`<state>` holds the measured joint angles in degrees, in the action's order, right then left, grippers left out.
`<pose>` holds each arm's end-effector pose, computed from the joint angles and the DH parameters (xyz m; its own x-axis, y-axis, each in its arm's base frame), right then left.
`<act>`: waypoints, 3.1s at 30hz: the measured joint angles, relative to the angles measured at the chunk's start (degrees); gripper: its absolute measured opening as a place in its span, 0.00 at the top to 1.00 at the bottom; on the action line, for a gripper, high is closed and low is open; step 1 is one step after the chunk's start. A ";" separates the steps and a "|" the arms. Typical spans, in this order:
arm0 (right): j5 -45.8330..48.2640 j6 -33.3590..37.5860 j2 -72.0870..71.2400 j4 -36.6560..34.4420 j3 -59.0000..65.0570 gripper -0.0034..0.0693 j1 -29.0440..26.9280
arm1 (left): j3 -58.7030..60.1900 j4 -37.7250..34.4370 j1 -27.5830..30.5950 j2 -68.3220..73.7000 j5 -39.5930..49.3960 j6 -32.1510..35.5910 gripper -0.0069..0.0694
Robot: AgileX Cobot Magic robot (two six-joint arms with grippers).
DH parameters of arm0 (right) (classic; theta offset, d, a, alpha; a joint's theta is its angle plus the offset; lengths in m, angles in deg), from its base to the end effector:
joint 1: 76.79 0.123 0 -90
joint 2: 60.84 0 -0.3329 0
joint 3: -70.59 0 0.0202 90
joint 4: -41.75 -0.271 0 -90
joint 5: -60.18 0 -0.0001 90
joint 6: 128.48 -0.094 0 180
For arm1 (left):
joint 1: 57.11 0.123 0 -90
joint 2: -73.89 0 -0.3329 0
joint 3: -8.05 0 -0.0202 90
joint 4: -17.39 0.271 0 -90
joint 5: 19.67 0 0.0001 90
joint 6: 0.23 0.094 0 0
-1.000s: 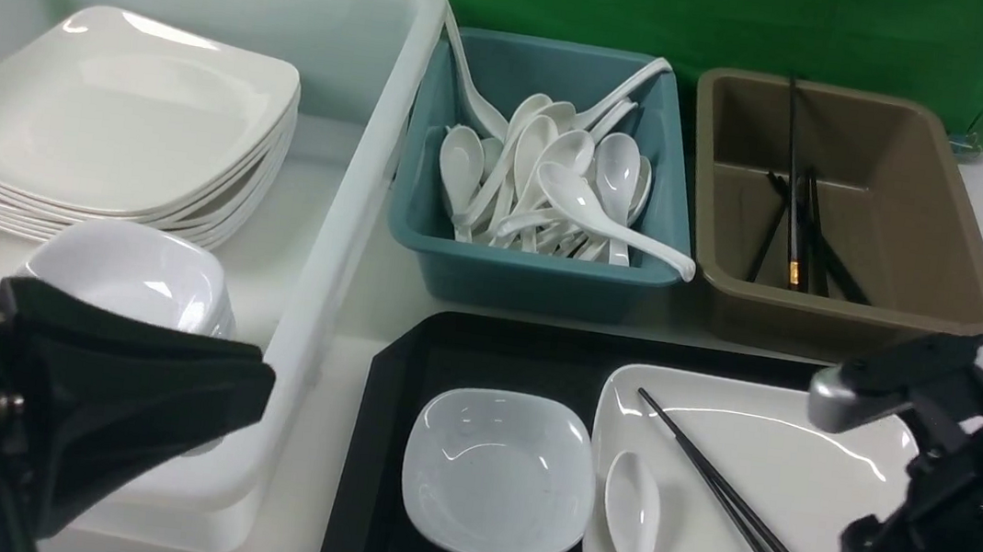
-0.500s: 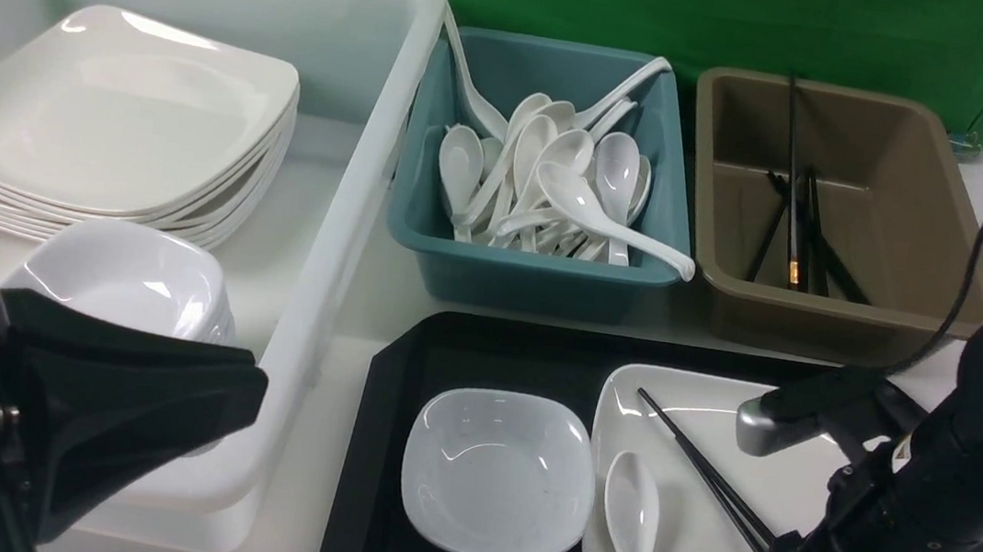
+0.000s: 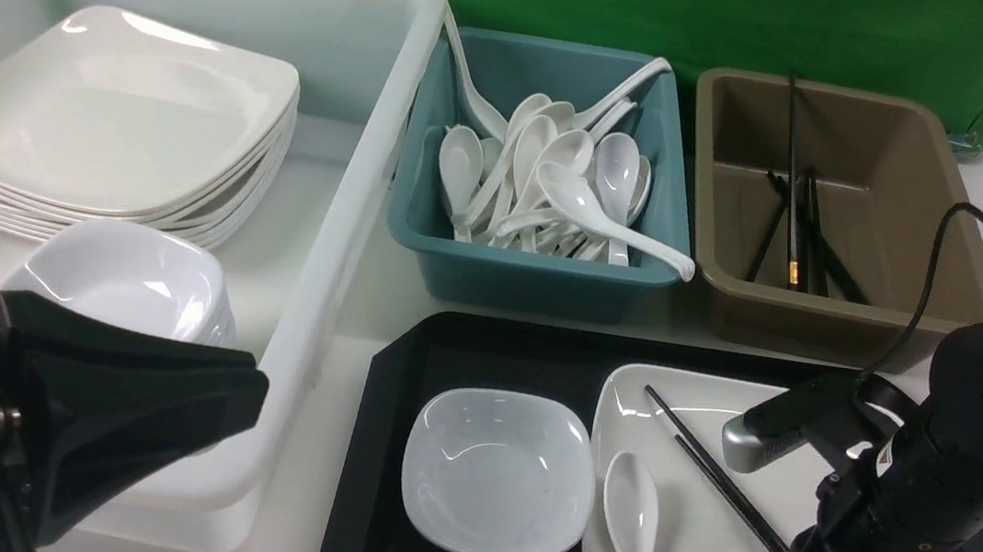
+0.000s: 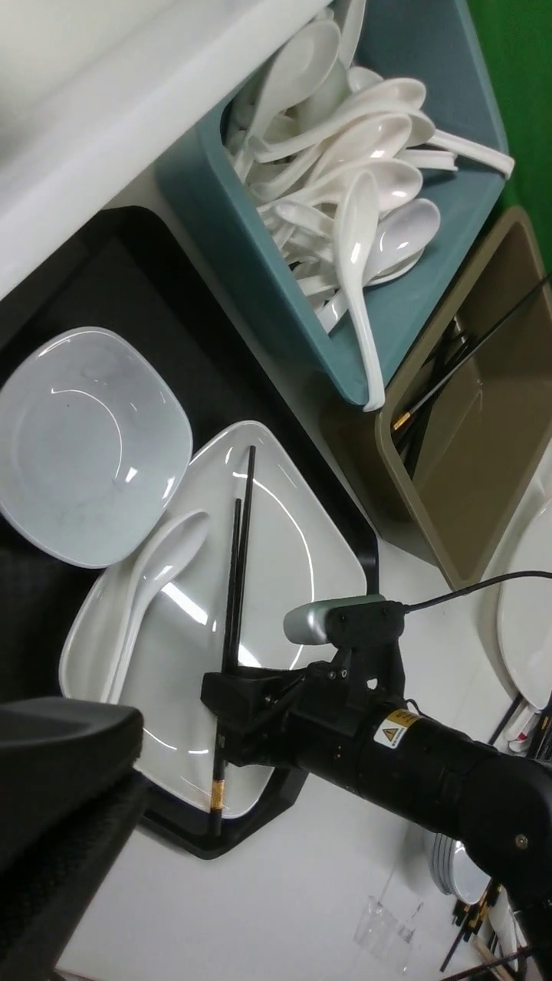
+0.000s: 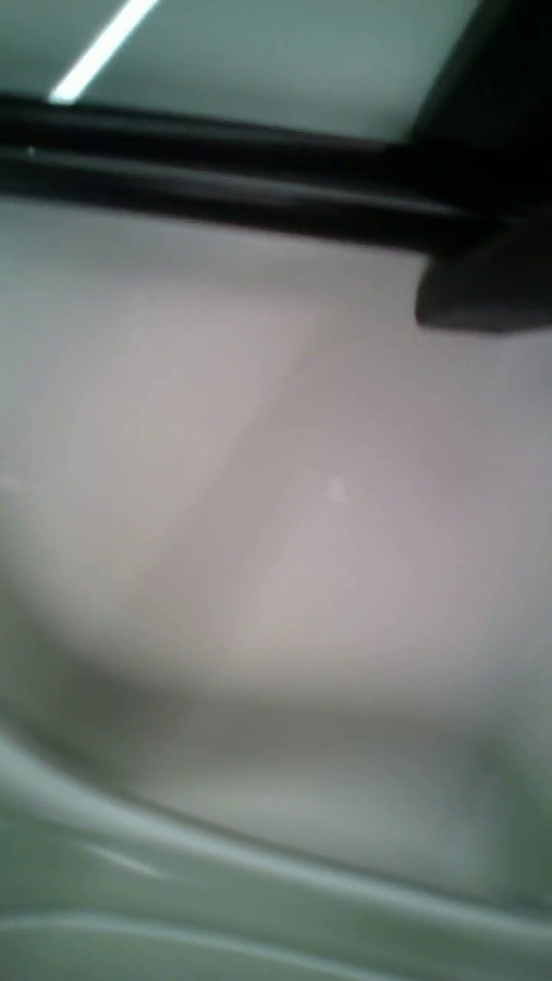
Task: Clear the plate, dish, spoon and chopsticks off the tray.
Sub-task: Use the right arm to grab a pair of chopsticks from the plate, then use the right arm to put the chopsticks into the small storage box on the right, then use the right arm to grab a soup spoon from the plate
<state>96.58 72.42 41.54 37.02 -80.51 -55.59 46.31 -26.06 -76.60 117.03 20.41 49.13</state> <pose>0.2859 0.1158 0.1928 -0.7613 -0.6101 -0.2195 -0.6222 0.7827 -0.0175 0.0800 -0.0725 0.3784 -0.1969 0.2905 -0.9364 0.7501 0.6597 0.0469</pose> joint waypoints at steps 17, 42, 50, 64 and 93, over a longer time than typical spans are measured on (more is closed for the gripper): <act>9.31 -0.76 -21.44 -0.82 -1.39 0.85 2.93 | 0.00 -0.07 0.00 -0.01 -5.57 0.66 0.89; 19.12 -12.34 31.19 -13.87 -77.00 0.85 -19.02 | 0.00 -1.60 0.00 -0.01 -13.21 1.12 0.89; 18.56 -17.46 41.18 -13.55 -84.33 0.65 -19.83 | 0.00 -1.60 0.00 -0.01 -13.21 1.12 0.89; 28.35 -12.14 25.53 -8.94 -79.26 0.77 -18.65 | 0.00 -1.60 0.00 -0.01 -10.96 1.12 0.89; -9.98 -32.38 0.57 -0.59 -0.69 0.40 18.41 | 0.00 -2.06 0.00 -0.01 -4.75 3.02 0.89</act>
<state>86.59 40.05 42.11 36.43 -81.20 -37.17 46.31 -28.11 -76.60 117.02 15.65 52.16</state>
